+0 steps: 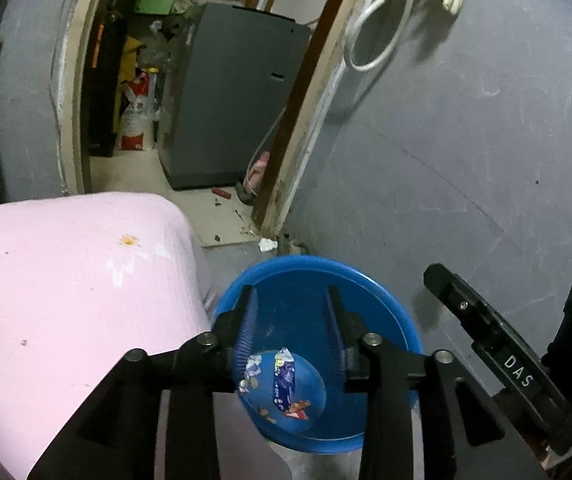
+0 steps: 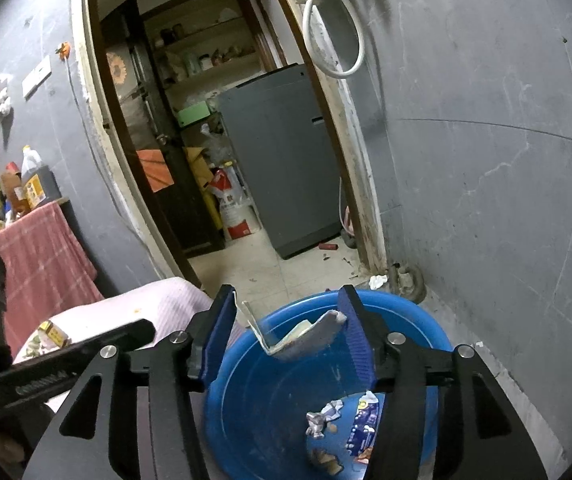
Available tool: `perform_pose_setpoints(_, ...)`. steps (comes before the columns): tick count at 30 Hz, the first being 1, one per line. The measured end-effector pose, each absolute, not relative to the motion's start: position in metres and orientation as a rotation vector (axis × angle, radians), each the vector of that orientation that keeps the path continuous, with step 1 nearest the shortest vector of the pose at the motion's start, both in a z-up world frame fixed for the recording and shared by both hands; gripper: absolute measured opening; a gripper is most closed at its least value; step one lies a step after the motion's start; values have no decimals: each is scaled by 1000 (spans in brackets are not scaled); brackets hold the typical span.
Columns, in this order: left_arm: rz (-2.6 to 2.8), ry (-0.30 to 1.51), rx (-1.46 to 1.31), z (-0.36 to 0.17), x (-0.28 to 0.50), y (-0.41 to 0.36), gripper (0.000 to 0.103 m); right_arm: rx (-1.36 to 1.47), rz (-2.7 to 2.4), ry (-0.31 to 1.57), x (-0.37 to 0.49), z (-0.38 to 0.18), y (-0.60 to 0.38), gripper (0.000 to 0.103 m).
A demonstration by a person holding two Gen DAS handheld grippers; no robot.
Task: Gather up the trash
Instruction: 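Carry both items over the blue basin and open both tools to drop them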
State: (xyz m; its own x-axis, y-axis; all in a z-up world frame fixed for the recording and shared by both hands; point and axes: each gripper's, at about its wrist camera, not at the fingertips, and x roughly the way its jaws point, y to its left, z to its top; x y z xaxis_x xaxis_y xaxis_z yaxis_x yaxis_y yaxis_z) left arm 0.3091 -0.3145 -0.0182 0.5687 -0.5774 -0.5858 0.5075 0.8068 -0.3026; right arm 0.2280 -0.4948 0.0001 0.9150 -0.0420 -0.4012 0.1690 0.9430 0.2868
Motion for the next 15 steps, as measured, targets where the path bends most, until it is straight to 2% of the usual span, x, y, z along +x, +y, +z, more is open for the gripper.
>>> perform_pose_setpoints(4,-613,686,-107,-9,304,-301,37,318,-108,395,228,1,-493,56)
perform_pose_setpoints(6,-602,667,-112,-4,302,-293,40,313,-107,384,226,2,-491,67)
perform_pose_setpoints(7,-594,659,-114,-2,300,-288,43,310,-104,375,225,4,-489,69)
perform_pose_setpoints(10,-565,625,-123,6,296,-274,55,297,-98,356,223,9,-484,73)
perform_pose_setpoints(15,-509,552,-142,24,286,-245,75,264,-74,282,214,27,-468,86)
